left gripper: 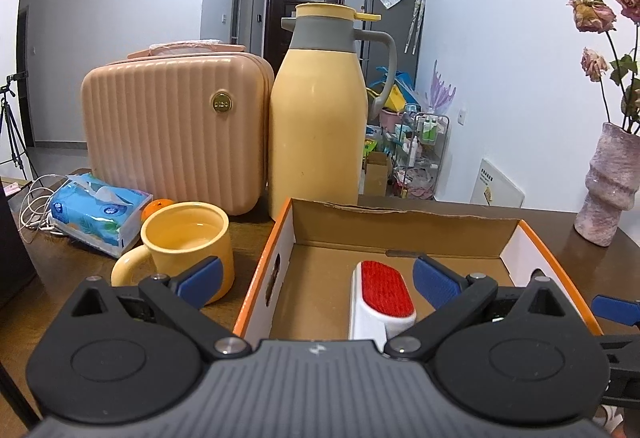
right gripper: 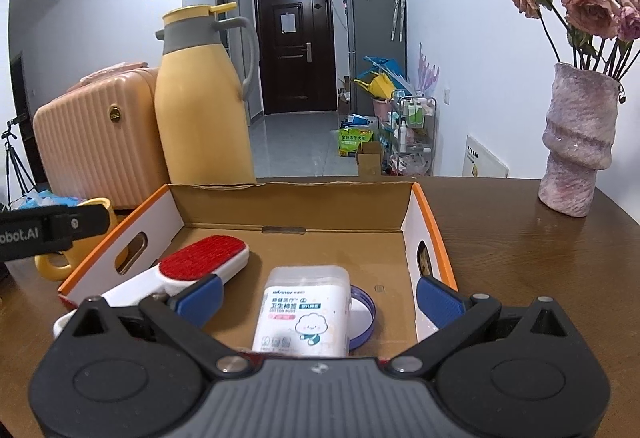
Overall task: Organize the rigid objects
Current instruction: 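Open both grippers and lift them away from the box, then move both grippers down toward the loose caps and bottle on the table, then grasp the blue ribbed cap with the right gripper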
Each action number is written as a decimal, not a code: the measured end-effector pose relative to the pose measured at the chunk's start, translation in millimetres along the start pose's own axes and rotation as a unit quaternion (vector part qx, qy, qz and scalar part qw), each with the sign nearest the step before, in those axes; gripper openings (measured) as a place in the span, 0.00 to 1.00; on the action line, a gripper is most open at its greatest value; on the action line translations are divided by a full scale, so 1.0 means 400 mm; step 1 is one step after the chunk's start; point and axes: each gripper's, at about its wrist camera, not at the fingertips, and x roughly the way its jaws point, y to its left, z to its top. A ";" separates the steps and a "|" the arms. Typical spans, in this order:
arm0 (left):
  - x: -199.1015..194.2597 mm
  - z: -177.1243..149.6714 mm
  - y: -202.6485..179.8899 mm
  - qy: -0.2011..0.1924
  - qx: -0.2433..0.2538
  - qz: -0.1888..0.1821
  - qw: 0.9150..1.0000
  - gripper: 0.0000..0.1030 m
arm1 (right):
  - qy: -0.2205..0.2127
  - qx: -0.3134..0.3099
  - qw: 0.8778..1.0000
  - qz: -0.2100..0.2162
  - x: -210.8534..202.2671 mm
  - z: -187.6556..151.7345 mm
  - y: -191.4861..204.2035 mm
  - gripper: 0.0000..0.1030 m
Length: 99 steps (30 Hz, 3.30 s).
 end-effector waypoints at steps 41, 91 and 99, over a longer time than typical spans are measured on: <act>-0.247 -0.184 0.011 0.029 0.008 -0.005 1.000 1.00 | 0.014 -0.021 1.000 -0.002 -0.261 -0.201 -0.062 1.00; -0.207 -0.320 0.024 0.096 0.016 0.003 0.995 1.00 | 0.027 -0.008 0.999 0.040 -0.220 -0.274 -0.092 0.51; -0.181 -0.320 0.009 0.103 0.025 0.024 0.994 1.00 | 0.009 0.009 0.999 0.041 -0.236 -0.266 -0.108 0.51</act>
